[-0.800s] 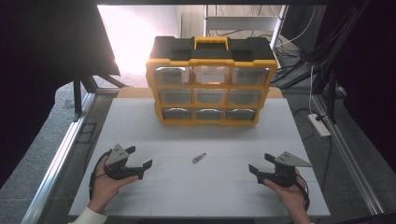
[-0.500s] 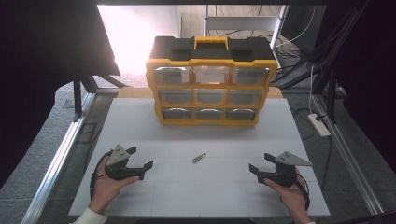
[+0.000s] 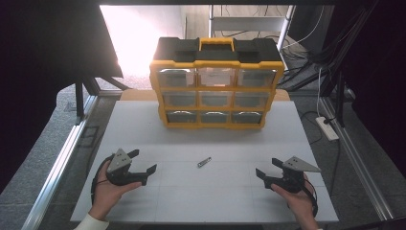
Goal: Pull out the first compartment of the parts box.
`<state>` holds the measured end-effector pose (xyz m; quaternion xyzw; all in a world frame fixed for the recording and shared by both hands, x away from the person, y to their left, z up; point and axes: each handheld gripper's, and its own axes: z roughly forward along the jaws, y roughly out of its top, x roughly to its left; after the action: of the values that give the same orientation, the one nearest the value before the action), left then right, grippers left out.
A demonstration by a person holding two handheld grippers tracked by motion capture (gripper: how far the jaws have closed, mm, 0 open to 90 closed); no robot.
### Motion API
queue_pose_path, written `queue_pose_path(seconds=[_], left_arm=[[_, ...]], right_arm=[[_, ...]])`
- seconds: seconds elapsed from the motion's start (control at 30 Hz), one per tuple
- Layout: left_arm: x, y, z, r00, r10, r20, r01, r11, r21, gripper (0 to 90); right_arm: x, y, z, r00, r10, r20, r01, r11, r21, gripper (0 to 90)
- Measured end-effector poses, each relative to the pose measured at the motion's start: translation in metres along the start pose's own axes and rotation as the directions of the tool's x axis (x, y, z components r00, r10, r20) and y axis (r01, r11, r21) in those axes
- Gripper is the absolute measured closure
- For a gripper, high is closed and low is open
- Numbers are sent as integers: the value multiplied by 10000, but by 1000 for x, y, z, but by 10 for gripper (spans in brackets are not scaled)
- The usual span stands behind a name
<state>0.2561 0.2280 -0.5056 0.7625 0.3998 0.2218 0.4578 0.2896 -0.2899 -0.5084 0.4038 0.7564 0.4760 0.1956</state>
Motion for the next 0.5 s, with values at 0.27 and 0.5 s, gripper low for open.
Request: queue_pose_path(seconds=[0.27, 0.5], left_arm=[[-1, 7, 2, 9997, 68, 229, -63, 9997, -237, 126], [-9, 10, 3, 9991, 269, 340, -256, 9990, -361, 125]], right_arm=[[2, -2, -2, 10000, -37, 74, 37, 10000, -30, 190], [2, -2, -5, 10000, -14, 54, 15, 9999, -122, 188]])
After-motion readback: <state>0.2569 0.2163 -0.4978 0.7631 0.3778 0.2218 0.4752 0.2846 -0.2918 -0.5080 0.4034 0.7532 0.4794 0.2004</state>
